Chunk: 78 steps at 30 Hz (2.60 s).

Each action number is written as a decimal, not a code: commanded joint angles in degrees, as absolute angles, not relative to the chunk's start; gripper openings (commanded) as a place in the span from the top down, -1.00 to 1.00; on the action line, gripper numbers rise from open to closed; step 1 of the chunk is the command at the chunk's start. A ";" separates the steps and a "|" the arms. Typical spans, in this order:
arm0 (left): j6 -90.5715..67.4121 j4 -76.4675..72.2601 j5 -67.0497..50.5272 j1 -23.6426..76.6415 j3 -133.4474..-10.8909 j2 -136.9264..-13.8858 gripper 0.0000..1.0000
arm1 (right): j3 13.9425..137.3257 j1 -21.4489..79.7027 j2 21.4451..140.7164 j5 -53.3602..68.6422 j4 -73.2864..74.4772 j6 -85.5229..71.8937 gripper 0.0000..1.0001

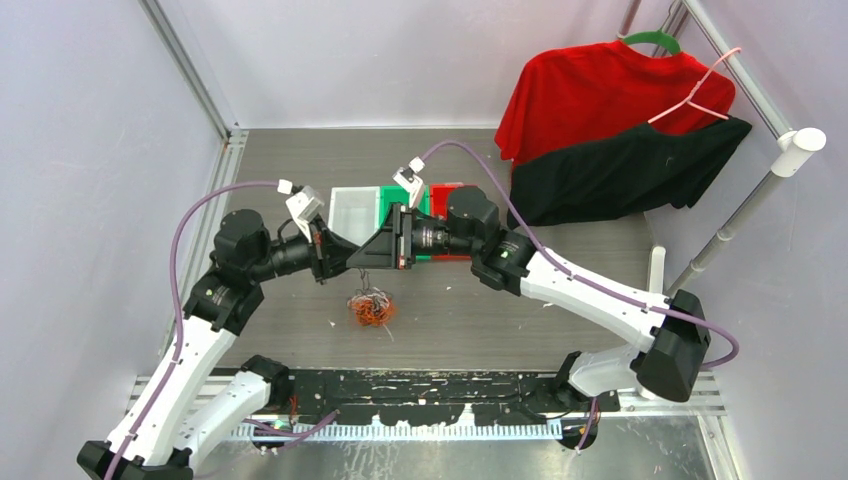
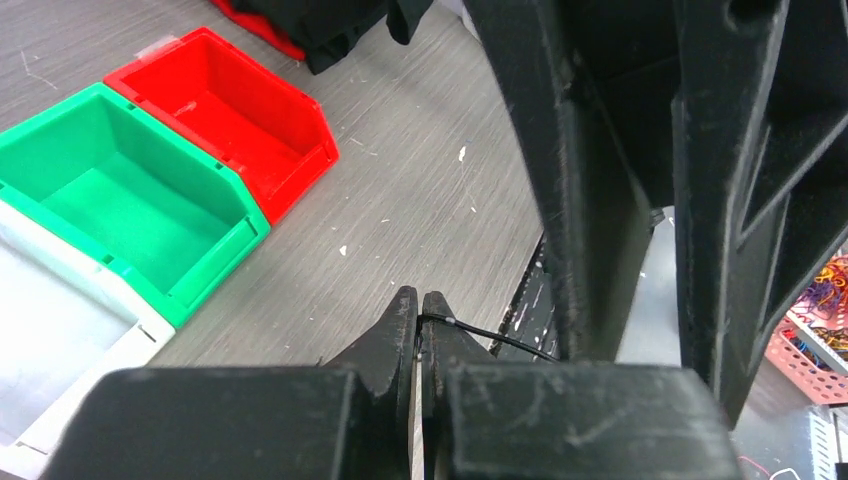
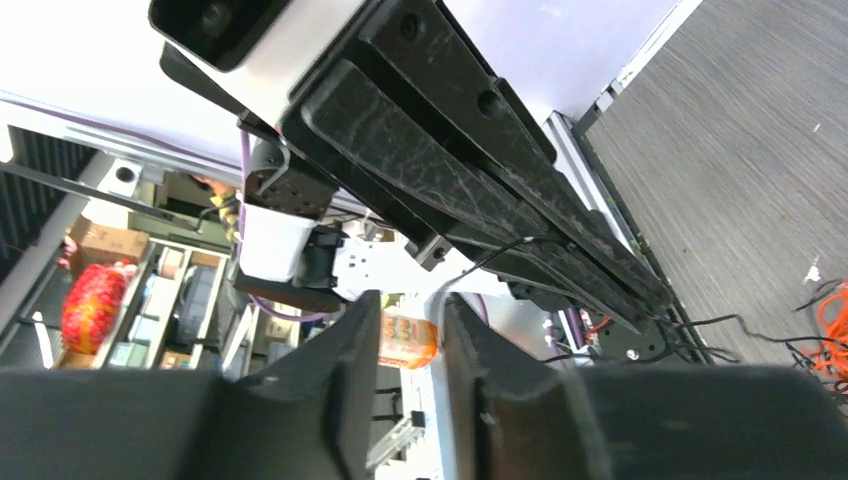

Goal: Untangle the cables
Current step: Untie the cable.

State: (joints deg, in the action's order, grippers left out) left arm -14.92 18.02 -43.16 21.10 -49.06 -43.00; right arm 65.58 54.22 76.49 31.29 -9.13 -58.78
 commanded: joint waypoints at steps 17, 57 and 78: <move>-18.11 14.26 -47.94 21.27 -57.33 -40.90 1.00 | 62.89 50.96 62.24 16.46 10.54 -40.83 -0.39; -16.42 20.13 -50.87 21.31 -61.16 -41.06 1.00 | 67.70 55.79 64.47 17.87 10.49 -35.02 -0.74; -17.86 17.96 -50.30 21.28 -64.06 -43.16 1.00 | 67.18 60.85 83.13 12.65 -10.72 -43.23 -0.63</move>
